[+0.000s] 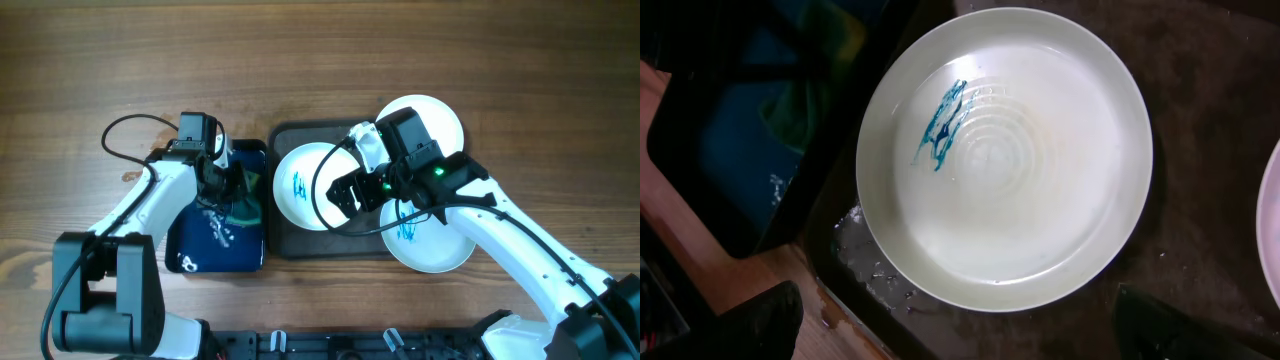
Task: Clean dirty plates on tray and stack at the side
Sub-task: 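Grasp the green sponge with the left gripper and lift it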
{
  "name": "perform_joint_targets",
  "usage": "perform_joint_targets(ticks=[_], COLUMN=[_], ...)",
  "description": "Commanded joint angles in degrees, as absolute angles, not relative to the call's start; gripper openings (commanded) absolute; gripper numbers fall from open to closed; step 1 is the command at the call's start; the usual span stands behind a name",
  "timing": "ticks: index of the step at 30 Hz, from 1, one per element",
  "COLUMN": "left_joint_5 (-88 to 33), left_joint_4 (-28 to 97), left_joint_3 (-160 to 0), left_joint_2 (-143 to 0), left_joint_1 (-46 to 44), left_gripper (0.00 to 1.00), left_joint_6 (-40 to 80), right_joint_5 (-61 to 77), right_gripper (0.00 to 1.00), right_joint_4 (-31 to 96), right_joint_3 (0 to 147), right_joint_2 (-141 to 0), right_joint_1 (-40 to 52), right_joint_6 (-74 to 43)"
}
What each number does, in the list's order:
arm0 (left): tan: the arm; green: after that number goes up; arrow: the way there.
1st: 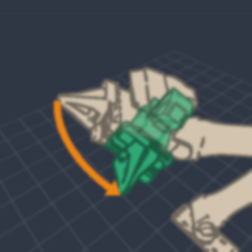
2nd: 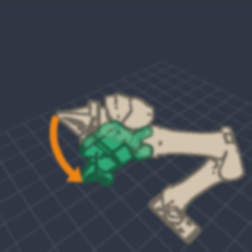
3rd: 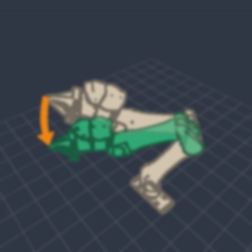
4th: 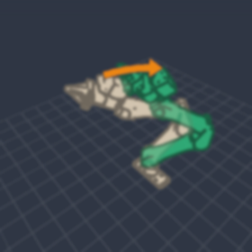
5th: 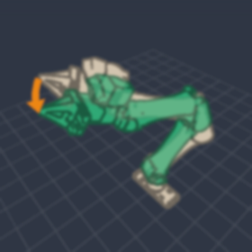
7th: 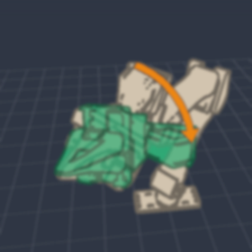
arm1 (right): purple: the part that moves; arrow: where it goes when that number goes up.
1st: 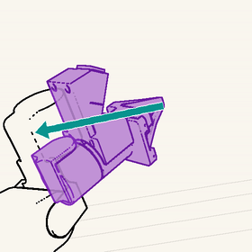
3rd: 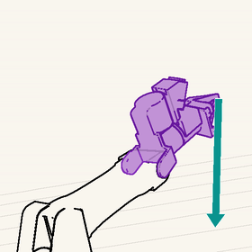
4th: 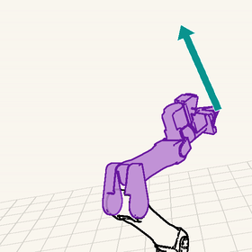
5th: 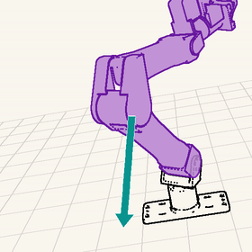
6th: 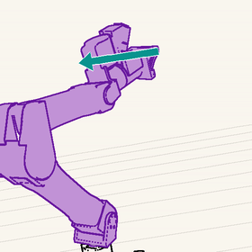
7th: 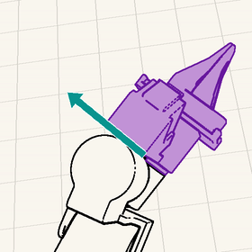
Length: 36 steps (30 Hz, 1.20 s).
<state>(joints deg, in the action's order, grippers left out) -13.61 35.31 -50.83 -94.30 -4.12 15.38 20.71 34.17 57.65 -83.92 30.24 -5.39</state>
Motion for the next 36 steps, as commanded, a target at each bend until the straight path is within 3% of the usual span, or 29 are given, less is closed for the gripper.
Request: perform_joint_targets(ticks=[1, 10, 16, 22, 30, 32, 33, 36], left_joint_5=[-14.7, -4.9, 12.9, 30.1, 32.4, 29.6, 28.1, 25.5], left_joint_4=[34.1, 37.8, 44.1, 46.0, 47.5, 47.1, 46.8, 46.0], left_joint_3=[-50.5, -50.5, -50.5, -50.5, -50.5, -50.5, -50.5, -50.5], left_joint_2=[-94.6, -81.3, -67.0, -67.3, -67.5, -67.5, -67.5, -67.7], left_joint_1=[-4.3, -4.4, -10.4, -19.3, -20.5, -20.5, -20.5, -20.4], left_gripper=[0.04, 0.04, 0.04, 0.04, 0.04, 0.04, 0.04, 0.04], left_joint_6=[17.5, 23.0, 22.8, 29.6, 33.9, 33.9, 33.9, 33.7], right_joint_5=[20.2, 20.2, 17.3, 11.4, 8.8, 8.0, 6.0, 4.5], right_gripper=[1.00, 1.00, 1.00, 1.00, 0.98, 0.90, 0.76, 0.54], right_joint_4=[33.9, 33.9, 33.9, 34.1, 34.3, 34.1, 33.9, 33.4], right_joint_3=[58.8, 58.8, 58.8, 58.8, 58.8, 58.7, 58.4, 58.4], right_joint_2=[-84.7, -84.7, -84.7, -84.7, -84.7, -85.3, -86.1, -90.1], right_joint_1=[30.4, 30.4, 30.4, 30.4, 30.4, 30.4, 30.4, 30.4], right_joint_6=[-6.2, -6.2, -7.8, -14.1, -16.7, -18.0, -19.5, -20.1])
